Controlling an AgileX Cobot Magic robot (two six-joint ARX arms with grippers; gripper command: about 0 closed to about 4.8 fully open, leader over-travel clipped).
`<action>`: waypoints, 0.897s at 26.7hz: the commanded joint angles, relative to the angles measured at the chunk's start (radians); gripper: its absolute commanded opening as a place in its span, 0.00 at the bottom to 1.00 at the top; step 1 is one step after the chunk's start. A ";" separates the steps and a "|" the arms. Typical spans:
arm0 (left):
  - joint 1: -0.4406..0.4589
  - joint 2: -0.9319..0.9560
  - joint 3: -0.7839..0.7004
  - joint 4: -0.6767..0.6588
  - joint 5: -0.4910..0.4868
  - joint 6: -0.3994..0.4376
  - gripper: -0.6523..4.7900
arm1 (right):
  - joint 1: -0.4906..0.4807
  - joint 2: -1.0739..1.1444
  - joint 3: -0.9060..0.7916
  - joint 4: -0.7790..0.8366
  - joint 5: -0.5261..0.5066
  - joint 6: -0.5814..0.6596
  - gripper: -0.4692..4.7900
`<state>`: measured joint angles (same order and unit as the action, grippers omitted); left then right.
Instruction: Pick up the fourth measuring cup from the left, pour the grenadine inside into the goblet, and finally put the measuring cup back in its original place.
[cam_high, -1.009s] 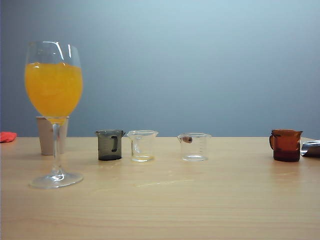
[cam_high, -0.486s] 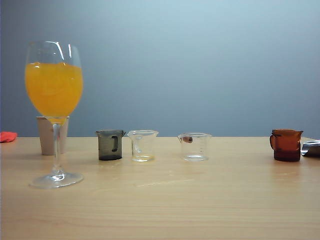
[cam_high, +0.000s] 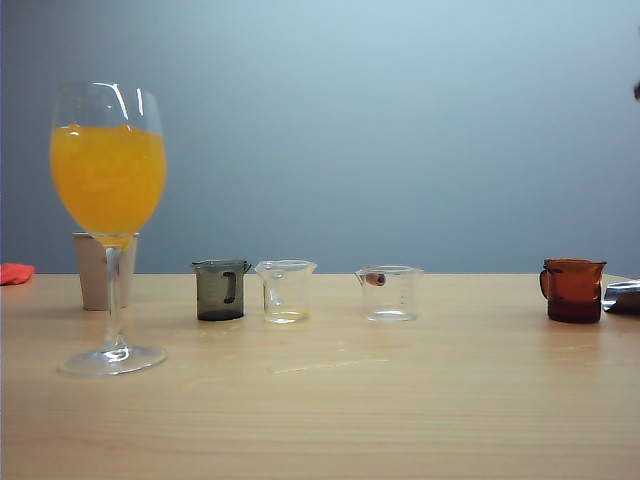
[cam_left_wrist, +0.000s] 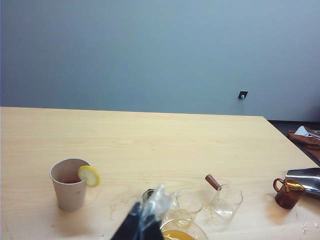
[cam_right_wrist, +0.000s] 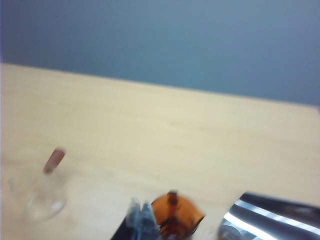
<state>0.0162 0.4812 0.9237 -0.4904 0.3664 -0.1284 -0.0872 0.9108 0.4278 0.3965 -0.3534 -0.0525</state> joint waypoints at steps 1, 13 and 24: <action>-0.001 -0.001 0.006 0.012 0.005 0.000 0.11 | -0.089 0.088 0.004 0.034 -0.212 0.000 0.09; -0.001 -0.001 0.006 0.036 -0.001 -0.003 0.11 | -0.117 0.325 -0.008 0.255 -0.136 -0.053 0.09; 0.000 0.000 0.006 0.077 -0.008 -0.003 0.11 | -0.117 0.454 -0.007 0.267 -0.140 -0.073 1.00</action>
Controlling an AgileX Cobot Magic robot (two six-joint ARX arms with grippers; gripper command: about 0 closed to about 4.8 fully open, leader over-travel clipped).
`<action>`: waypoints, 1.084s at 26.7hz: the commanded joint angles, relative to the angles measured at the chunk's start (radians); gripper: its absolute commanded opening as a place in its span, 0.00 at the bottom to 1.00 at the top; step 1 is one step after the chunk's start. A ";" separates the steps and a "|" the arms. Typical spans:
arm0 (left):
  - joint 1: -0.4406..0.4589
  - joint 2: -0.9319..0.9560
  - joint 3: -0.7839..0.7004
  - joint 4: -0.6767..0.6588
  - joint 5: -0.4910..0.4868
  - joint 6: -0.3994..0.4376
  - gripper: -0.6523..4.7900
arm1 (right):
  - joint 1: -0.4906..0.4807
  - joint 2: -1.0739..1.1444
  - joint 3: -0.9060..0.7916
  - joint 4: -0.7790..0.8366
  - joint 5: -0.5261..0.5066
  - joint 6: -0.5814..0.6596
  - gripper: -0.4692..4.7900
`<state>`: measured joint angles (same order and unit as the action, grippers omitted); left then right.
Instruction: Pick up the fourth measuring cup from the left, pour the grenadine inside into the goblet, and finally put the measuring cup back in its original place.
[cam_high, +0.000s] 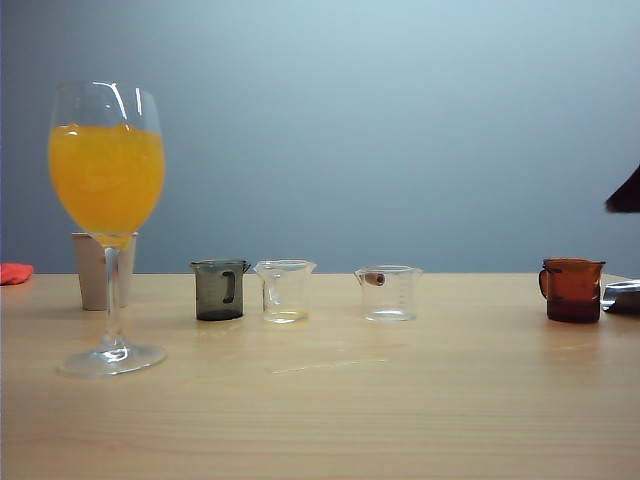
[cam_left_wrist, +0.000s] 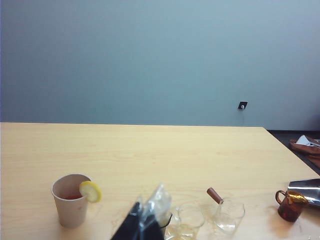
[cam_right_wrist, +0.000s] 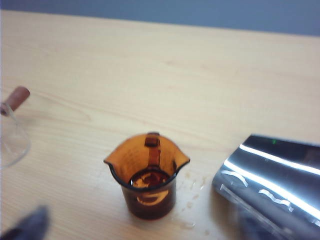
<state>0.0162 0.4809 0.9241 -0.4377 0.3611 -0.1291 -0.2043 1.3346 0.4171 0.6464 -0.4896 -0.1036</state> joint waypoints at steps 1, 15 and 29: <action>0.000 0.001 0.006 0.025 -0.003 -0.002 0.11 | 0.002 0.045 0.003 0.018 -0.011 -0.032 1.00; 0.000 0.006 0.006 0.025 -0.005 -0.002 0.11 | 0.002 0.331 0.060 0.204 -0.106 -0.035 1.00; -0.001 0.021 0.006 0.028 -0.001 -0.003 0.11 | 0.053 0.463 0.168 0.204 -0.114 -0.085 1.00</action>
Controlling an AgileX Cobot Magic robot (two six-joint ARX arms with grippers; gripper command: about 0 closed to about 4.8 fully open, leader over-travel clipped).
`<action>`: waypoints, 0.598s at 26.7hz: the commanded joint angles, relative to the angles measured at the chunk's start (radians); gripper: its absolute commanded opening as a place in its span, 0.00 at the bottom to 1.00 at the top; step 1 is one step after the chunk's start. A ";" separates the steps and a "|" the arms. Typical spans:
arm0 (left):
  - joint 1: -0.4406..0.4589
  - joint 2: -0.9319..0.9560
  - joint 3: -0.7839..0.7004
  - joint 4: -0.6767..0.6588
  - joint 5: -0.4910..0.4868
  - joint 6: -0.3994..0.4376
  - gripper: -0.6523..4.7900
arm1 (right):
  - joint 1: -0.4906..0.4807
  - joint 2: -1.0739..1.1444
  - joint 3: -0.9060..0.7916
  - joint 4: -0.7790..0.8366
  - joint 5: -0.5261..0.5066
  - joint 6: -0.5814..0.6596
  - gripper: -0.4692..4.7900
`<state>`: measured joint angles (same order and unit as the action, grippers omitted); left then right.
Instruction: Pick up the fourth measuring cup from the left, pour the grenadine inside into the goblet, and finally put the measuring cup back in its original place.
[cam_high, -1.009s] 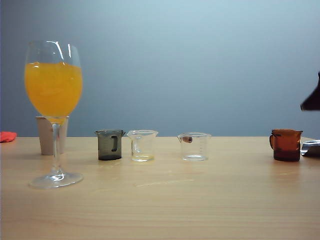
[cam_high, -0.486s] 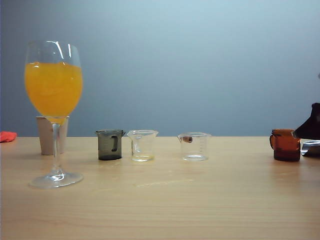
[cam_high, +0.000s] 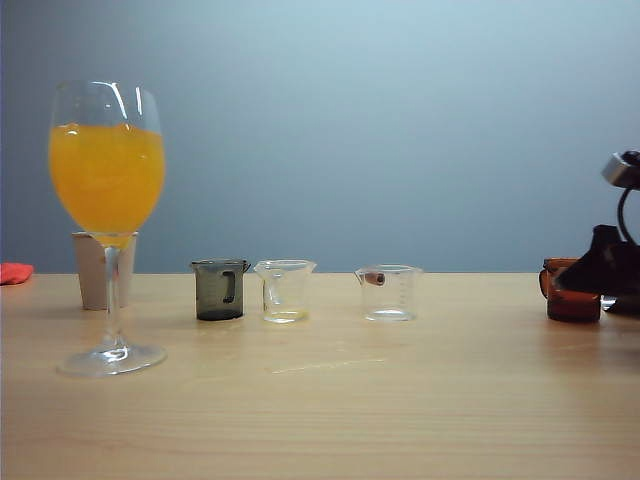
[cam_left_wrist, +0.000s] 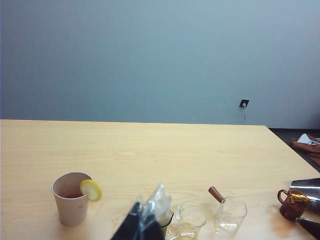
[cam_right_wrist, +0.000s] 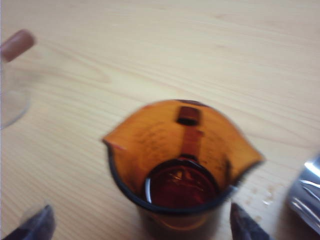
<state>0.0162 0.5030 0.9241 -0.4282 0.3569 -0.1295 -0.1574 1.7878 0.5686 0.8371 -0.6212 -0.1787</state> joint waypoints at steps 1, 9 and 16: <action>-0.001 -0.001 0.006 0.018 0.003 -0.002 0.11 | 0.011 0.017 0.022 0.014 0.020 -0.010 1.00; -0.001 -0.001 0.006 0.007 0.031 -0.001 0.11 | 0.028 0.086 0.076 0.035 0.017 -0.008 1.00; -0.001 0.061 0.006 -0.107 0.421 0.047 0.11 | 0.034 0.098 0.091 0.045 0.018 -0.008 1.00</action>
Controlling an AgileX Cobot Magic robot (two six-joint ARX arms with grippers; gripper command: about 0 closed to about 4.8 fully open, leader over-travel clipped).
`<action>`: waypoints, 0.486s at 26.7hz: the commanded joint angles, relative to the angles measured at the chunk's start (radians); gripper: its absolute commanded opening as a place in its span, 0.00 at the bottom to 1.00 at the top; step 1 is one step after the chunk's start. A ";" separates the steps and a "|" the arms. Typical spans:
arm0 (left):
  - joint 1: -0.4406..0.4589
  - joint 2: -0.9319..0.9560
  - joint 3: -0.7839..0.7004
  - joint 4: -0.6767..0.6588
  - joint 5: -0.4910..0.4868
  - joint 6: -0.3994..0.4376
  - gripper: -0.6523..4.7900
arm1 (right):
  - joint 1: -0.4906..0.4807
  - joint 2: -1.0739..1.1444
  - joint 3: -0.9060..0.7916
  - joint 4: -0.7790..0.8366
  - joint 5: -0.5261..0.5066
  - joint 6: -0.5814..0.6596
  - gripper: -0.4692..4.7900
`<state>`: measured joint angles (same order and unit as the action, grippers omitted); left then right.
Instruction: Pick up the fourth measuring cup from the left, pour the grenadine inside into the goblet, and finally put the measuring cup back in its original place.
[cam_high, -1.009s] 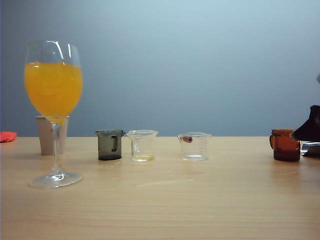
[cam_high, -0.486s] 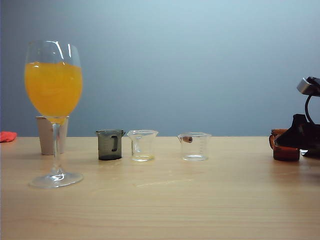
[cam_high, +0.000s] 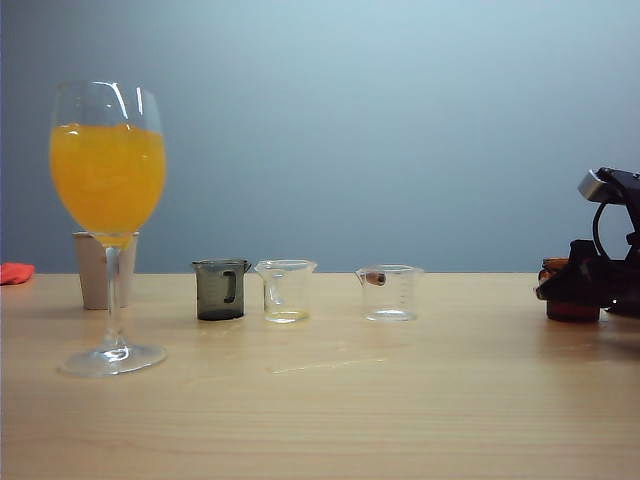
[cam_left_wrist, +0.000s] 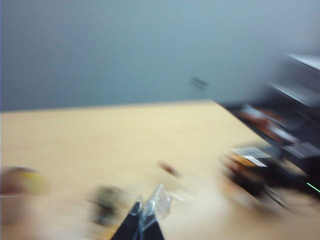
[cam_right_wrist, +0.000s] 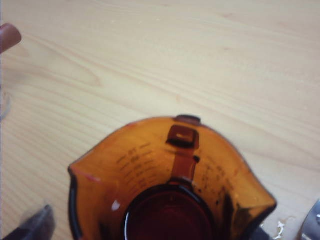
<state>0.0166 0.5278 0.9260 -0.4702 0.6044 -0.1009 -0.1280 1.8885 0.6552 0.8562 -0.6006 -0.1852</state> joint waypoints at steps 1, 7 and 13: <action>-0.003 0.050 0.005 -0.090 0.193 0.019 0.11 | 0.005 -0.003 0.005 0.030 -0.002 -0.002 1.00; -0.097 0.086 0.005 -0.232 0.128 0.157 0.11 | 0.011 -0.003 0.005 0.036 0.000 -0.002 1.00; -0.184 0.093 0.005 -0.232 -0.034 0.140 0.11 | 0.011 -0.003 0.005 0.039 0.000 -0.002 1.00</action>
<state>-0.1539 0.6197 0.9260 -0.7082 0.6456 0.0406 -0.1169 1.8885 0.6559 0.8753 -0.5983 -0.1852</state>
